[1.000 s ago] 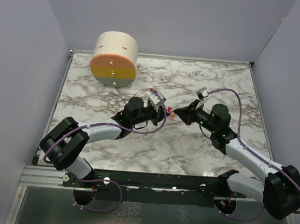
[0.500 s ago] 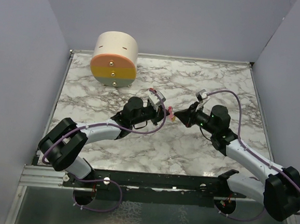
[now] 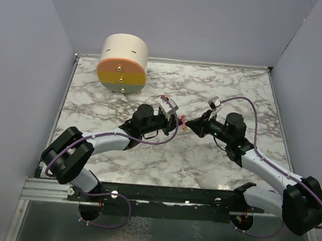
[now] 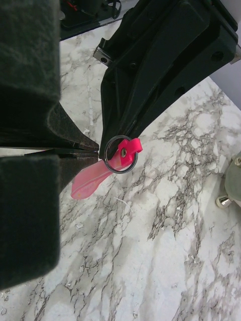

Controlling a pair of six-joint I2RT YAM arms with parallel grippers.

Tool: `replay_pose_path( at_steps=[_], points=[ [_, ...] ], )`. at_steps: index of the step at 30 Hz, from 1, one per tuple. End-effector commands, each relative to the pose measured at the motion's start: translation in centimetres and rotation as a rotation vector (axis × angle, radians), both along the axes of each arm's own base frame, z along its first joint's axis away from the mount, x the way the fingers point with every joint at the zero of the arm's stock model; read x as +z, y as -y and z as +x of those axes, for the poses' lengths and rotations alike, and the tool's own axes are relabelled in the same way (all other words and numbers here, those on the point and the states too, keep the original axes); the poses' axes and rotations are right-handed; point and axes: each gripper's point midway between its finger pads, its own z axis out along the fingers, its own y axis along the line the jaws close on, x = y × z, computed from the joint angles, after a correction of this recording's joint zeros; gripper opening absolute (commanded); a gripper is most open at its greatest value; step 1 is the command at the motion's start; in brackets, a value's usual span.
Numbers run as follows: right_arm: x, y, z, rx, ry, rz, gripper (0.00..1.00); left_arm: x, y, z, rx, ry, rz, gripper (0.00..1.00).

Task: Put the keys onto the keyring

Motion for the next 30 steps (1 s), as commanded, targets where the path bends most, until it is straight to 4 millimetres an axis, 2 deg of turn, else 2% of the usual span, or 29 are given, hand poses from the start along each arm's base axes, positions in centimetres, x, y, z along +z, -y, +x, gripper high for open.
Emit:
replay_pose_path(
  at_steps=[1,16,30],
  points=[
    [1.28,-0.67,0.03,0.033,0.053,0.023,0.01,0.98,0.61,-0.22,-0.034,0.034,-0.017,0.0],
    [1.45,-0.24,-0.18,0.031,0.088,-0.008,0.01,0.57,0.97,-0.17,-0.048,0.024,-0.013,0.0],
    [0.6,-0.58,0.27,0.041,0.068,-0.021,0.01,0.04,1.41,-0.34,-0.078,0.017,-0.004,0.0]
  ],
)
